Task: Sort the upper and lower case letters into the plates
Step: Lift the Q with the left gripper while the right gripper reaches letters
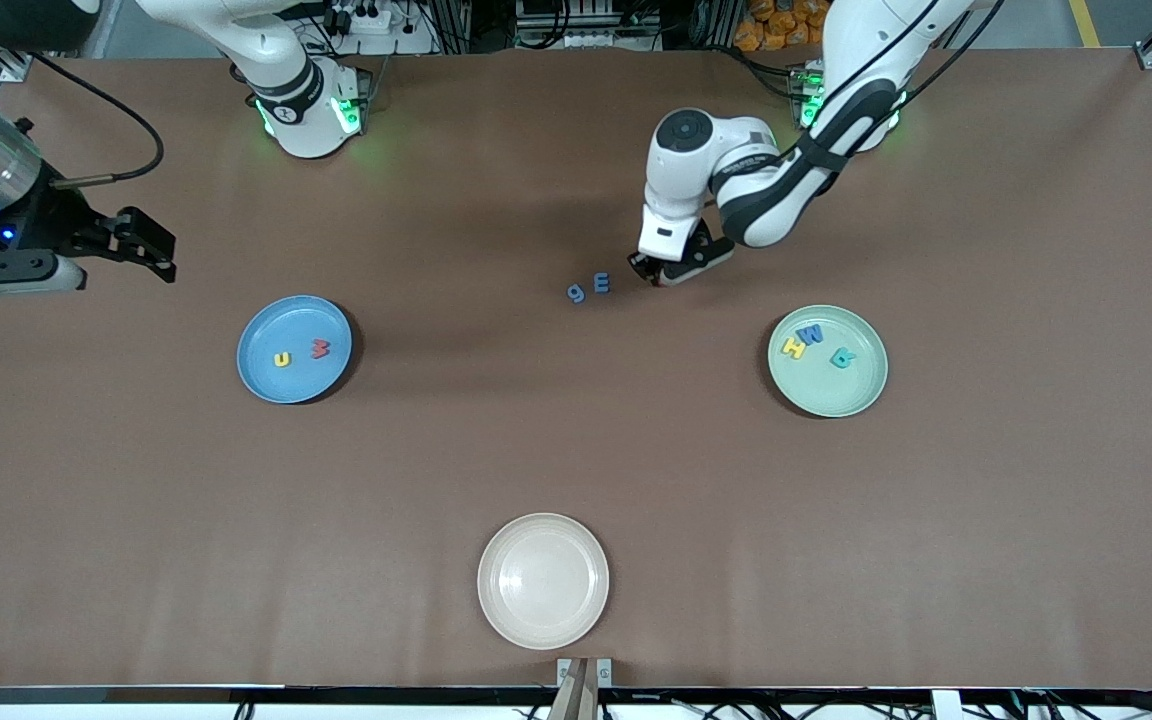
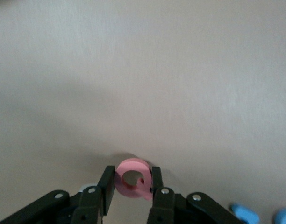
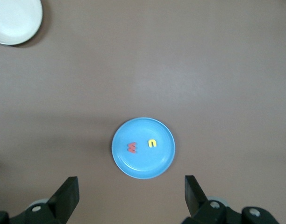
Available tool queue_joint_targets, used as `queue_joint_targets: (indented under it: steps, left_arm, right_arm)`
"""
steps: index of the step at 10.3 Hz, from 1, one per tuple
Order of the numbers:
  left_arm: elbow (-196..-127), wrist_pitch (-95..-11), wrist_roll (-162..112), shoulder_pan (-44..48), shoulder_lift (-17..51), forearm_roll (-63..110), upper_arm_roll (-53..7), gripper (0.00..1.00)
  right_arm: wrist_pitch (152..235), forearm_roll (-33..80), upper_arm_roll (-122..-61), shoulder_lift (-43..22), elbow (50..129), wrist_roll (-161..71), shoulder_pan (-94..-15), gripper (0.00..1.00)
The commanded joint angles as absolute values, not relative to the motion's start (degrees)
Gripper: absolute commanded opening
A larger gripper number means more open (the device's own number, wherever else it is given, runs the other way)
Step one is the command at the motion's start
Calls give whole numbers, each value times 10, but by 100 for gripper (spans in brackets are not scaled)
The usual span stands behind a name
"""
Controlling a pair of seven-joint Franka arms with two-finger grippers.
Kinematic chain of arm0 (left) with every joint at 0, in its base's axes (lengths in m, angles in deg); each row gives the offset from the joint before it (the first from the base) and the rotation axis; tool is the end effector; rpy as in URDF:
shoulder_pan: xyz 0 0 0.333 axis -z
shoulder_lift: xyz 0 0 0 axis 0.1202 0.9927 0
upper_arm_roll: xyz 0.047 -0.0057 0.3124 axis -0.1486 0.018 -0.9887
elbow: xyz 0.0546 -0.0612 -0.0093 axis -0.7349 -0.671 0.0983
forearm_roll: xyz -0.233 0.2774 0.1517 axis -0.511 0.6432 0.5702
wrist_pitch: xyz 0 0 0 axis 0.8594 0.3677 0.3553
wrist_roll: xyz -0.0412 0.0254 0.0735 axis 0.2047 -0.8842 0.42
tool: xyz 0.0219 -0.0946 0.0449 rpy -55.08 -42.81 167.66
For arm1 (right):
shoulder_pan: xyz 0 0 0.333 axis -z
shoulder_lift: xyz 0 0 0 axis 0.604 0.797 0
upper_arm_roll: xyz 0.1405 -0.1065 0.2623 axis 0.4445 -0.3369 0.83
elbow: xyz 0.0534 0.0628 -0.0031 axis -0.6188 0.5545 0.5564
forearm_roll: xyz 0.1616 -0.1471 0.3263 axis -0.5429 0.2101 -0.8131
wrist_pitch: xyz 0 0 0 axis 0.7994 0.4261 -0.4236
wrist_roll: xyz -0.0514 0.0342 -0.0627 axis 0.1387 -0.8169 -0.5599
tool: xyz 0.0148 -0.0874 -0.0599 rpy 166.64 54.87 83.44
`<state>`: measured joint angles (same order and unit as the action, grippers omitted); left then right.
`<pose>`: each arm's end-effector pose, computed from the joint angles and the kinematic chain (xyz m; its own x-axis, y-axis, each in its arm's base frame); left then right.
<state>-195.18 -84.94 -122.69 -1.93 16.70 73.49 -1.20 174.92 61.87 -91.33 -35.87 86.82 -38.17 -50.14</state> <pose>0.3386 -0.3791 0.1886 0.8949 0.4402 0.0739 0.4407 -0.8976 0.0096 0.5491 0.0714 0.6039 0.9931 0.1062 0.0500 0.1052 -0.9942 0.0210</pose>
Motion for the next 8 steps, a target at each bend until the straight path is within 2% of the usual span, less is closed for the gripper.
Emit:
queue_joint_targets:
  steps: [1,3,5,8]
  left_arm:
    - [-1950,-828,-1113,-31,136,666,-27,13]
    - [-1927,-755,-1003,-37,112,588,-27,13]
    - [-1923,-721,-855,-66,81,513,-34,13]
    - [-1923,-663,-664,-94,53,497,-73,14]
  right_arm:
    - [1768,614,-888,-342,874,-353,-516,100]
    - [1789,614,-868,-308,874,-311,-546,100]
    - [1807,615,-867,-285,874,-310,-578,100]
    - [1868,614,-862,-266,909,-309,-614,100]
